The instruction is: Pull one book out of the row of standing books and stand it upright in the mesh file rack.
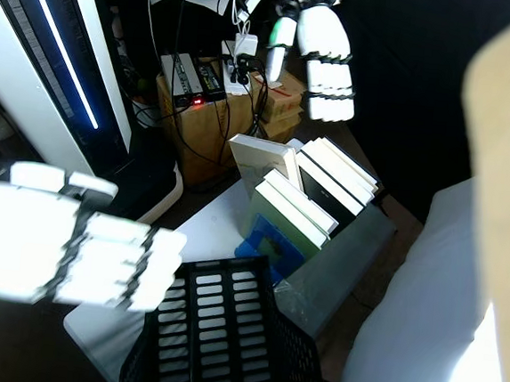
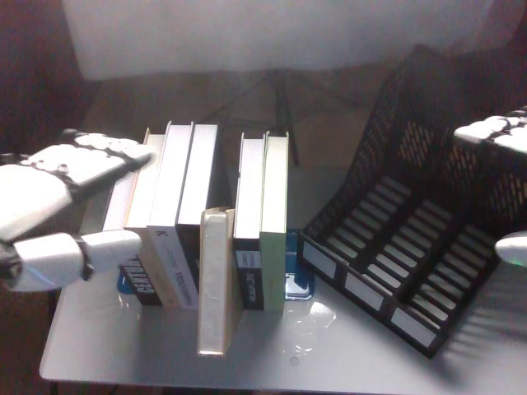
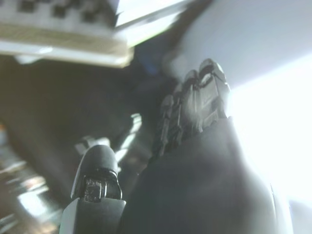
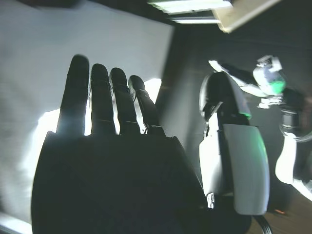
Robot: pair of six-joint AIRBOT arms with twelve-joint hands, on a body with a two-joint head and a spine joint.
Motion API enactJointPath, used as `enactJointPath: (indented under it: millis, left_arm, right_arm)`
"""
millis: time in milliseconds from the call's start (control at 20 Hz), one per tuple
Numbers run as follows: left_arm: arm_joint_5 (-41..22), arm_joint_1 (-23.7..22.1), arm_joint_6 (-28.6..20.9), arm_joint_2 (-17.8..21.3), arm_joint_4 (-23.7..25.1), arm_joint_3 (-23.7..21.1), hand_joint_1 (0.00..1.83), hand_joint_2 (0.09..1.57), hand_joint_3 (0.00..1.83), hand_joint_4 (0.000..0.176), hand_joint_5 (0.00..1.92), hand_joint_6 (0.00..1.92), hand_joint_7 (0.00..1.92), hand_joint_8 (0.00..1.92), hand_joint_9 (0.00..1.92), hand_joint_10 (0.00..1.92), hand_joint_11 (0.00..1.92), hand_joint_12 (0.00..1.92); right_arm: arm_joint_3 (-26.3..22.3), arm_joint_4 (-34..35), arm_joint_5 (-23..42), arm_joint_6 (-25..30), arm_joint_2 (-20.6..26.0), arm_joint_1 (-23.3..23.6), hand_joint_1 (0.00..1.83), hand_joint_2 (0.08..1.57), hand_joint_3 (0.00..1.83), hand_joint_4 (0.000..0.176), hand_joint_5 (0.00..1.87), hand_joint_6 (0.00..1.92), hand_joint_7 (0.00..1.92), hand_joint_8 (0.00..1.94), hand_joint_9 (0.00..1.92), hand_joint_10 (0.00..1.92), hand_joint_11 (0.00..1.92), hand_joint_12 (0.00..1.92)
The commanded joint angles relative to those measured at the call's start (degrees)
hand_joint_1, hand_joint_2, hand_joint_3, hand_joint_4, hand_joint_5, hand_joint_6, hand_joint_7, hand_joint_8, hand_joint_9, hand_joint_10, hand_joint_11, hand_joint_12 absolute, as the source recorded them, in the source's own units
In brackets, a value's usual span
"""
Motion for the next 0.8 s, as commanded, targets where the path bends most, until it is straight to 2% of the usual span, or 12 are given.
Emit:
enactJointPath:
  millis: [0, 100, 150, 300, 350, 450, 550, 650, 700, 750]
  left_arm:
    - [-10.17, 0.28, 0.04, -0.02, -3.45, 0.31, 0.11, 1.34, 0.0, 0.003, 0.0, 0.0, 0.0, 0.0, 0.0, 0.0, 0.0, 0.0]
    - [-14.3, 2.67, 0.01, -0.09, -8.55, 0.29, 0.21, 1.34, 0.0, 0.0, 0.0, 0.0, 0.0, 0.0, 0.0, 0.0, 0.0, 0.0]
    - [-15.66, 3.46, 0.01, -0.1, -10.46, 0.36, 0.26, 1.33, 0.02, 0.0, 0.0, 0.0, 0.0, 0.0, 0.0, 0.0, 0.0, 0.22]
    - [-17.4, 5.12, -0.82, -0.52, -15.56, 1.38, 0.27, 1.33, 0.0, 0.0, 0.0, 0.0, 0.0, 0.0, 0.0, 0.0, 0.0, 0.41]
    - [-17.24, 5.41, -1.51, -0.84, -16.58, 1.85, 0.27, 1.33, 0.0, 0.0, 0.0, 0.0, 0.0, 0.0, 0.0, 0.0, 0.0, 0.5]
    - [-17.09, 6.43, -3.46, -1.87, -18.3, 2.99, 0.27, 1.32, 0.0, 0.0, 0.02, 0.0, 0.0, 0.0, 0.0, 0.0, 0.0, 0.96]
    - [-16.95, 7.27, -3.98, -2.12, -20.09, 3.37, 0.28, 1.31, 0.0, 0.0, 0.02, 0.0, 0.0, 0.0, 0.0, 0.0, 0.0, 1.16]
    - [-16.6, 7.9, -4.57, -2.11, -21.15, 3.86, 0.3, 1.31, 0.0, 0.0, 0.02, 0.0, 0.0, 0.0, 0.0, 0.0, 0.0, 1.17]
    - [-16.08, 8.13, -5.36, -2.32, -21.43, 4.42, 0.35, 1.32, 0.0, 0.016, 0.05, 0.0, 0.0, 0.0, 0.0, 0.0, 0.0, 1.07]
    - [-15.42, 8.46, -6.27, -2.67, -21.78, 5.1, 0.41, 1.33, 0.0, 0.026, 0.08, 0.01, 0.0, 0.0, 0.0, 0.0, 0.0, 1.05]
  right_arm:
    - [0.53, -1.25, 2.13, 0.26, -0.03, 2.03, 0.59, 1.15, 0.0, 0.0, 0.0, 0.0, 0.0, 0.0, 0.0, 0.0, 0.0, 0.01]
    - [1.14, -6.49, -2.69, 0.29, -1.16, 6.79, 0.62, 1.14, 0.0, 0.0, 0.0, 0.0, 0.0, 0.0, 0.0, 0.0, 0.0, 0.0]
    - [1.4, -9.15, -5.16, 0.31, -1.79, 8.92, 0.64, 1.13, 0.0, 0.0, 0.0, 0.0, 0.0, 0.0, 0.0, 0.0, 0.0, 0.0]
    - [3.25, -18.61, -11.01, 4.26, -4.52, 14.3, 0.67, 1.1, 0.0, 0.0, 0.0, 0.0, 0.0, 0.0, 0.0, 0.0, 0.05, 0.02]
    - [3.95, -21.74, -12.45, 6.18, -5.51, 16.06, 0.7, 1.09, 0.0, 0.0, 0.0, 0.0, 0.0, 0.0, 0.0, 0.0, 0.01, 0.01]
    - [4.82, -27.24, -14.7, 8.87, -7.12, 18.75, 0.7, 1.07, 0.0, 0.0, 0.0, 0.0, 0.0, 0.0, 0.0, 0.0, 0.0, 0.0]
    - [5.61, -32.69, -16.69, 11.58, -8.69, 21.01, 0.65, 1.09, 0.0, 0.0, 0.0, 0.0, 0.0, 0.0, 0.0, 0.0, 0.0, 0.0]
    - [7.18, -38.68, -18.11, 16.08, -10.9, 22.59, 0.6, 1.09, 0.0, 0.0, 0.0, 0.0, 0.0, 0.0, 0.0, 0.0, 0.0, 0.0]
    - [8.11, -41.92, -18.62, 18.51, -11.96, 23.4, 0.57, 1.09, 0.0, 0.0, 0.0, 0.0, 0.0, 0.0, 0.0, 0.0, 0.0, 0.0]
    - [8.91, -46.51, -19.62, 21.47, -13.39, 24.83, 0.57, 1.09, 0.0, 0.0, 0.0, 0.0, 0.0, 0.0, 0.0, 0.0, 0.0, 0.0]
